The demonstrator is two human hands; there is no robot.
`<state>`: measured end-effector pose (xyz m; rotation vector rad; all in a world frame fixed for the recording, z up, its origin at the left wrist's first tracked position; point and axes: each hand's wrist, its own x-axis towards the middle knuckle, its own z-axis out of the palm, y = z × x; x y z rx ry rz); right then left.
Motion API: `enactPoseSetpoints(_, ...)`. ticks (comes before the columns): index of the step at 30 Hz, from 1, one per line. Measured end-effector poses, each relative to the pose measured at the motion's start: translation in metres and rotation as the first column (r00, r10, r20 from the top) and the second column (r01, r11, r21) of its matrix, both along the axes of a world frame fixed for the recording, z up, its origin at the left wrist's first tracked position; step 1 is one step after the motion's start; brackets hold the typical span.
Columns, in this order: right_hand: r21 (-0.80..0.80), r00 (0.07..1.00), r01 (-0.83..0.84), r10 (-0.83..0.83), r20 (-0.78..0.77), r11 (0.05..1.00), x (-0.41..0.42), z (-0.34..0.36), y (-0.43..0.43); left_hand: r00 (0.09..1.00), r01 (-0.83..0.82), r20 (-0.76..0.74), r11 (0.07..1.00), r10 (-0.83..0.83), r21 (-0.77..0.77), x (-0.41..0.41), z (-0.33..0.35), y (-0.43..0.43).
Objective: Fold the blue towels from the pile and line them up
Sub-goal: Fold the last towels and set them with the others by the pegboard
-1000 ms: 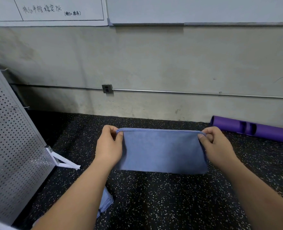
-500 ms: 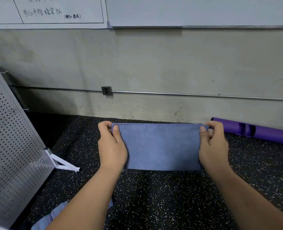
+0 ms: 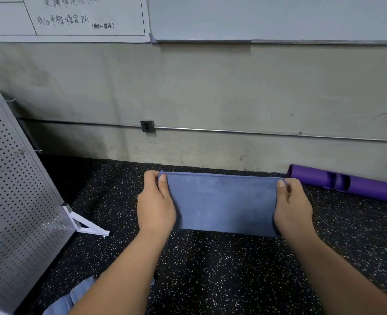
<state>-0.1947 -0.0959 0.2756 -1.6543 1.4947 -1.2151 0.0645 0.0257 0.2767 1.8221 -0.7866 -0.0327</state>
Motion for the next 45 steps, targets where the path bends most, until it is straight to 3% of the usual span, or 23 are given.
enactPoseSetpoints(4, -0.075, 0.997, 0.055, -0.06, -0.058, 0.996, -0.002, 0.006, 0.002, 0.999, 0.002, 0.044, 1.0, -0.002, -0.001, -0.001, 0.005, 0.003)
enactPoseSetpoints(9, -0.032, 0.991, 0.104, -0.1, 0.091, 0.994, -0.004, 0.006, -0.005, 0.999, 0.031, -0.007, 0.998, -0.031, -0.054, 0.003, 0.004, 0.0)
enactPoseSetpoints(15, 0.243, 0.963, -0.129, 0.063, 0.262, 0.961, -0.007, -0.006, -0.017, 0.928, 0.139, -0.35, 0.99, -0.131, -0.002, 0.014, -0.014, -0.007)
enactPoseSetpoints(20, 0.259, 0.917, -0.332, 0.246, 0.316, 0.907, -0.019, -0.005, -0.022, 0.831, 0.266, -0.511, 0.964, -0.219, 0.019, 0.025, -0.019, -0.008)
enactPoseSetpoints(25, 0.166, 0.927, -0.317, 0.268, 0.262, 0.934, -0.024, -0.001, -0.02, 0.841, 0.262, -0.47, 0.962, -0.267, -0.079, 0.031, -0.018, -0.006)
enactPoseSetpoints(30, 0.171, 0.917, -0.334, 0.278, 0.285, 0.927, -0.027, -0.005, -0.025, 0.869, 0.23, -0.424, 0.967, -0.256, -0.112, 0.034, -0.019, -0.006)
enactPoseSetpoints(35, 0.214, 0.851, -0.483, 0.397, 0.344, 0.849, -0.033, -0.006, -0.026, 0.943, 0.24, -0.264, 0.965, -0.205, 0.107, 0.043, -0.021, 0.001)
enactPoseSetpoints(38, 0.187, 0.874, -0.449, 0.386, 0.295, 0.874, -0.034, -0.006, -0.025, 0.959, 0.265, -0.163, 0.936, -0.232, 0.23, 0.047, -0.022, 0.005)
enactPoseSetpoints(41, 0.144, 0.916, -0.384, 0.358, 0.18, 0.912, -0.035, -0.005, -0.022, 0.944, 0.301, -0.192, 0.939, -0.268, 0.169, 0.044, -0.02, 0.004)
enactPoseSetpoints(45, 0.099, 0.935, -0.345, 0.333, 0.121, 0.933, -0.034, -0.002, -0.018, 0.868, 0.369, -0.358, 0.929, -0.343, 0.004, 0.039, -0.016, 0.003)
